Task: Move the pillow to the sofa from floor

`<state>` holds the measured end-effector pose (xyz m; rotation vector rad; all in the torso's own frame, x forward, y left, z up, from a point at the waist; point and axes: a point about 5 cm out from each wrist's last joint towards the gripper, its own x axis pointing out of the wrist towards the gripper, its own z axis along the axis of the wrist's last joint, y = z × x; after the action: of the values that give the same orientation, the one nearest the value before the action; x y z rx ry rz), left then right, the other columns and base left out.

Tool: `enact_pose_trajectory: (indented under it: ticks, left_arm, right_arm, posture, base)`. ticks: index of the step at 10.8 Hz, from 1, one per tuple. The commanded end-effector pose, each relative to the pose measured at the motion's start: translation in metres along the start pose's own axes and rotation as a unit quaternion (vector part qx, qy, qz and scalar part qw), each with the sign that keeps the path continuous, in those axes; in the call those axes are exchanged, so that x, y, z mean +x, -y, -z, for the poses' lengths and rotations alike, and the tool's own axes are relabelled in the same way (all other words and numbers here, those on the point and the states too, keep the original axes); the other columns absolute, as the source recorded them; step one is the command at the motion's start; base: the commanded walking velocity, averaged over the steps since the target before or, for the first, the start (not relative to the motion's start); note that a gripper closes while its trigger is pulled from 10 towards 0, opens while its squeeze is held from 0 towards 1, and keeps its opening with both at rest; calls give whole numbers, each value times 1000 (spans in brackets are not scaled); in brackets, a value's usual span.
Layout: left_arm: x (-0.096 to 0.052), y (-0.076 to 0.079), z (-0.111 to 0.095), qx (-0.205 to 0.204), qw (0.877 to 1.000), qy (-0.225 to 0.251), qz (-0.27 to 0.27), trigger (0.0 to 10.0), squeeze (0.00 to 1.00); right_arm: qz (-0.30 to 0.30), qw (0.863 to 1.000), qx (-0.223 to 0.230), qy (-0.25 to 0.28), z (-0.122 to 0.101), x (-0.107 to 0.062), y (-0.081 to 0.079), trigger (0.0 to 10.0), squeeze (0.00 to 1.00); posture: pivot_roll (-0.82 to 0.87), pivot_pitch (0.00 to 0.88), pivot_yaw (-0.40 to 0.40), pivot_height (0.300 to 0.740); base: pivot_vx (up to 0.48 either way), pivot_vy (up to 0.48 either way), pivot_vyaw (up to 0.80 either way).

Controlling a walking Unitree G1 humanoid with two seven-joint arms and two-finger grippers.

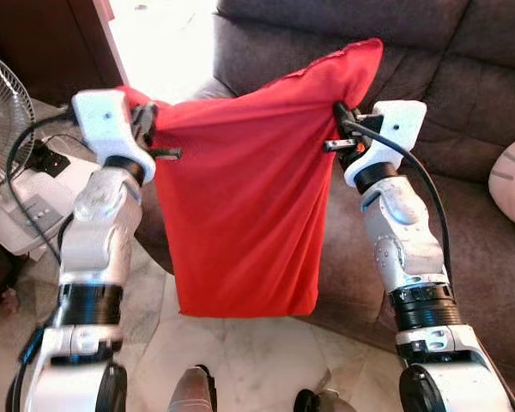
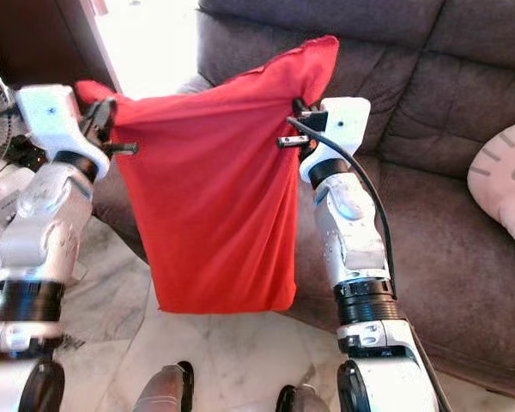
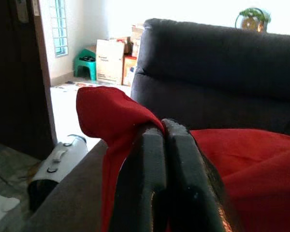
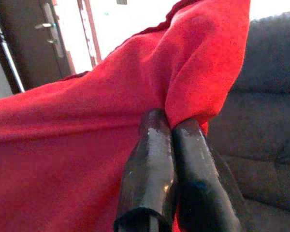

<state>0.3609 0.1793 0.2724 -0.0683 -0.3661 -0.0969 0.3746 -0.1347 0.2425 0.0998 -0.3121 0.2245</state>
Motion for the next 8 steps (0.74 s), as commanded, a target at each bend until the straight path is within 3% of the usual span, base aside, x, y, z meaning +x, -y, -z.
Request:
enact_pose_trajectory:
  ticks: [1, 3, 8]
  left_arm:
    - [8, -2, -30, 31, 998, 62, 4, 10000, 0]
    - [14, 1, -29, 33, 998, 62, 10, 10000, 0]
    - [17, -9, -35, 40, 996, 75, -10, 10000, 0]
  right_arm:
    - [29, 998, -6, 56, -27, 6, 12, 10000, 0]
    - [36, 998, -13, 49, -27, 11, 12, 10000, 0]
    - [23, 999, -11, 43, -21, 12, 5, 10000, 0]
  posture:
    - [128, 161, -8, 703]
    - [124, 161, -8, 703]
    - [134, 163, -8, 703]
  base:
    - [0, 0, 0]
    - [0, 0, 0]
    - [317, 0, 0]
